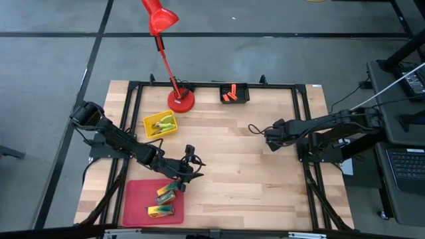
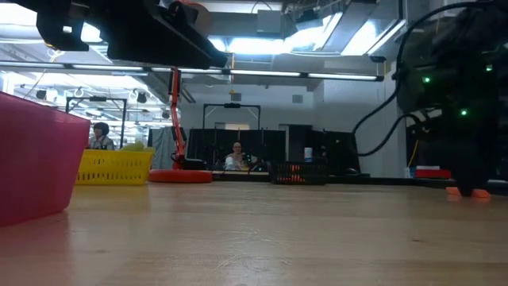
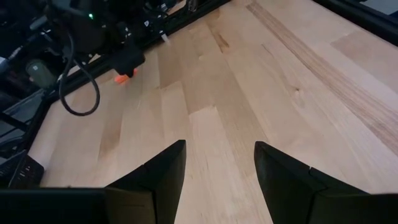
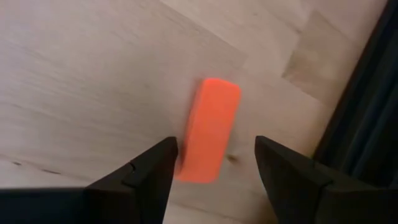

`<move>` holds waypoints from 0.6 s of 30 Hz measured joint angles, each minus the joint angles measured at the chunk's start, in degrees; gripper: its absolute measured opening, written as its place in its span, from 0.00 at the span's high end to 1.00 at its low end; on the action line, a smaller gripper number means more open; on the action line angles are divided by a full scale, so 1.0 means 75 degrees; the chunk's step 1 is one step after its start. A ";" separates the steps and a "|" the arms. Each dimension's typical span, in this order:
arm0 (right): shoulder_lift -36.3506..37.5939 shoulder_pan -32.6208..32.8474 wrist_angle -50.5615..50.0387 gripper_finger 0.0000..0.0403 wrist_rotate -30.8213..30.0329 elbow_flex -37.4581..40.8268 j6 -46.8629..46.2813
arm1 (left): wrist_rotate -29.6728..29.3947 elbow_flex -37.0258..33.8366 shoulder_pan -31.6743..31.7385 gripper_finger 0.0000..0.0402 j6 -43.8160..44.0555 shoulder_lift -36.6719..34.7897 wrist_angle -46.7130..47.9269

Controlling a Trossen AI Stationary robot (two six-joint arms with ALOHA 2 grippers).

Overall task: Pick & Place School Supplies
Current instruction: Put the eraser into the black bin

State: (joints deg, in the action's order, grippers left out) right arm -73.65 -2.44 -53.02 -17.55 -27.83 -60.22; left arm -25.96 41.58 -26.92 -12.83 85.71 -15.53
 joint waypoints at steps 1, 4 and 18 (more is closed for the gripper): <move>0.0013 -0.0066 0.0079 0.43 0.0006 0.0065 0.0037 | 0.0002 0.0000 0.0000 0.54 -0.0042 0.0000 -0.0009; 0.0023 -0.0194 0.0216 0.43 0.0031 0.0125 0.0143 | 0.0003 0.0000 0.0000 0.54 -0.0051 0.0000 -0.0023; 0.0015 -0.0241 0.0708 0.89 0.0314 0.0121 0.0727 | 0.0015 0.0000 -0.0020 0.54 0.0083 0.0000 -0.0041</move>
State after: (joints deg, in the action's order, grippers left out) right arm -73.54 -4.24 -47.71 -15.20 -26.92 -54.77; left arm -25.85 41.58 -27.07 -12.21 85.71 -15.84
